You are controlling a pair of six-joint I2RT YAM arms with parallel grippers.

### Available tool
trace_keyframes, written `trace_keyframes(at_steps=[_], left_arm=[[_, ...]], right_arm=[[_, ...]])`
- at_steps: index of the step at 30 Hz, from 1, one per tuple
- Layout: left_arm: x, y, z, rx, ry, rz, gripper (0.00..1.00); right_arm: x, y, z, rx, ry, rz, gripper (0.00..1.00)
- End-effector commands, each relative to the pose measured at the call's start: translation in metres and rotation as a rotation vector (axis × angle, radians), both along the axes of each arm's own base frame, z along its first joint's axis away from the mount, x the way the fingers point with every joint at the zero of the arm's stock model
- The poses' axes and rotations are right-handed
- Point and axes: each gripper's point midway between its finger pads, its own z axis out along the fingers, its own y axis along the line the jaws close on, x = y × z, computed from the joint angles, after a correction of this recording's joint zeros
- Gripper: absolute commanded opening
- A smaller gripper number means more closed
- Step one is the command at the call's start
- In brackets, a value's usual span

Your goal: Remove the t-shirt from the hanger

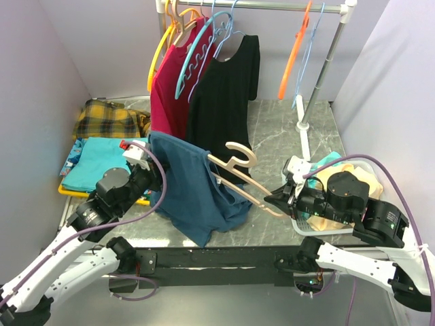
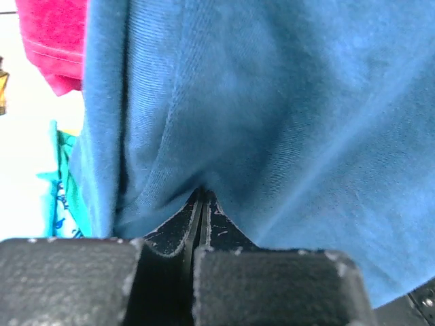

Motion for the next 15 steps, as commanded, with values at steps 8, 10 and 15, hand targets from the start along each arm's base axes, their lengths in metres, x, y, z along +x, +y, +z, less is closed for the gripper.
trace_keyframes(at_steps=[8,10,15], left_arm=[[-0.004,0.031,0.045,-0.075,-0.105,0.121,0.01],[-0.004,0.043,0.049,-0.08,-0.11,0.18,0.01],[-0.003,0.081,0.064,-0.087,-0.114,0.367,0.01]], right_arm=[[0.02,0.002,0.011,0.07,-0.052,-0.094,0.0],[0.02,0.002,0.01,0.071,-0.056,-0.1,0.0],[0.017,-0.001,0.001,0.041,-0.034,-0.091,0.0]])
